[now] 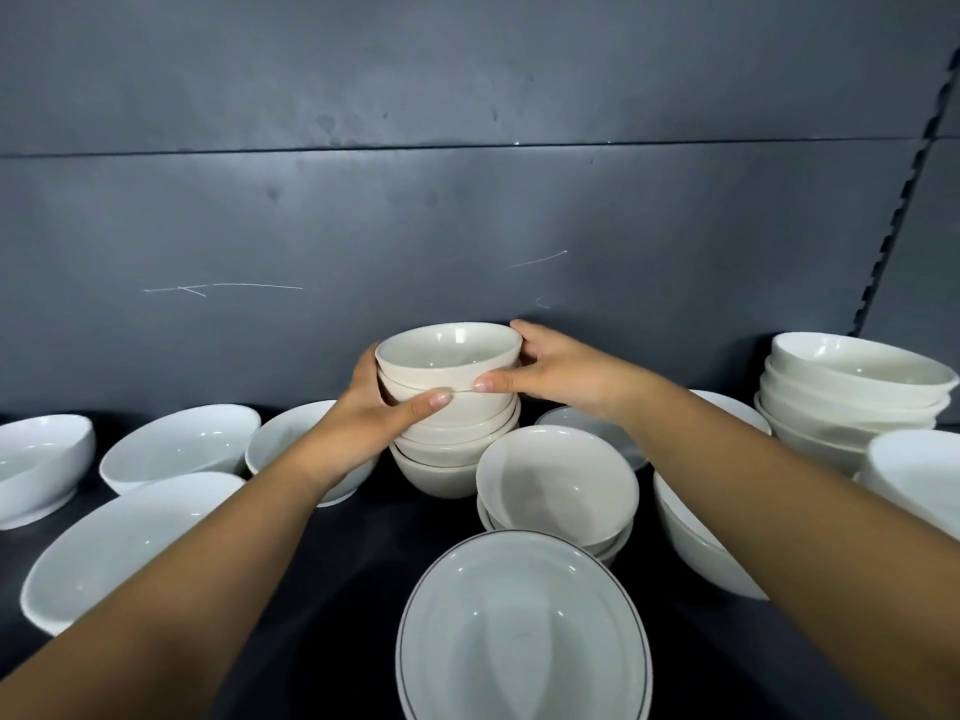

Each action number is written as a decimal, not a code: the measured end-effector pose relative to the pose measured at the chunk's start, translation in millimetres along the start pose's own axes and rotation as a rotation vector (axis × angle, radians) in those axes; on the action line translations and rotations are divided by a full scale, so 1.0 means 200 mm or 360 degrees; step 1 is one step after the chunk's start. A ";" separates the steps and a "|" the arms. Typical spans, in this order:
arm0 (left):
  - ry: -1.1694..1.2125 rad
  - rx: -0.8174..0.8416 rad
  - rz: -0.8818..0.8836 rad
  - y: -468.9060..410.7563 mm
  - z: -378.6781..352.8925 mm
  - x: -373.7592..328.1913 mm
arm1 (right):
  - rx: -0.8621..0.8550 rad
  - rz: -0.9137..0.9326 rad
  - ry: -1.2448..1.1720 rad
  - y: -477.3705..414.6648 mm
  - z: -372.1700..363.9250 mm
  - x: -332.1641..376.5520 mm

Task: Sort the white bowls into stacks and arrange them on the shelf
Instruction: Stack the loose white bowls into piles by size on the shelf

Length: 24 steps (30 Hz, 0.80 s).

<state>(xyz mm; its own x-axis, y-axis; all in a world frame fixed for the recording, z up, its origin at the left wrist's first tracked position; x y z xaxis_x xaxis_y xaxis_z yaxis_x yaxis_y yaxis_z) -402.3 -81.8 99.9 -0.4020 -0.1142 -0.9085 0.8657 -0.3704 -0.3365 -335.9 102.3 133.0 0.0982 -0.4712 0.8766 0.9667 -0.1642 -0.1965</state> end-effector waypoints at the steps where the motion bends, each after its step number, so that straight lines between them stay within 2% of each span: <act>1: -0.0007 -0.0002 -0.0006 0.00 0.00 0.00 | 0.0017 -0.0024 -0.0009 0.01 0.00 0.00; 9: 0.0120 0.0076 0.0005 -0.01 0.01 0.02 | 0.0090 -0.0082 -0.0171 0.05 -0.02 0.01; 13: 0.0177 0.0123 -0.0015 0.00 0.02 0.02 | 0.0064 -0.0054 -0.0176 0.06 -0.04 0.00; 16: 0.0085 0.0142 0.0035 0.03 0.01 -0.01 | -0.0045 -0.0088 -0.0091 0.08 -0.03 0.01; 18: 0.0006 0.0080 0.0055 0.07 0.01 -0.05 | -0.0131 -0.0107 0.0037 0.12 -0.02 0.03; 21: -0.0228 -0.0175 0.0083 0.22 0.09 -0.12 | -0.0301 -0.0118 0.0061 0.30 0.00 0.08; 23: -0.0177 -0.0250 0.0049 0.36 0.16 -0.16 | -0.0330 -0.0094 -0.0082 0.49 -0.02 0.09; 24: -0.0064 -0.0202 0.0045 0.44 0.18 -0.17 | -0.0307 -0.0084 -0.0156 0.58 -0.04 0.09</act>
<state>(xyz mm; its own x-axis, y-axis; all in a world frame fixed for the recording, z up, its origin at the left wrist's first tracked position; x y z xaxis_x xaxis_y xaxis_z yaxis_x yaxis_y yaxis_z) -322.8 -143.7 109.3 -0.3866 -0.1609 -0.9081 0.9066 -0.2469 -0.3422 -223.0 67.5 123.0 0.0801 -0.3724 0.9246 0.9088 -0.3538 -0.2212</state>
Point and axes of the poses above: each hand's wrist, its own y-axis away from the middle knuckle, its own z-axis out of the back of the hand, x = y × z, the point moved 1 cm from there along -y, towards the middle knuckle, and after that the axes turned 8 degrees about -x, right-handed, at the moved point
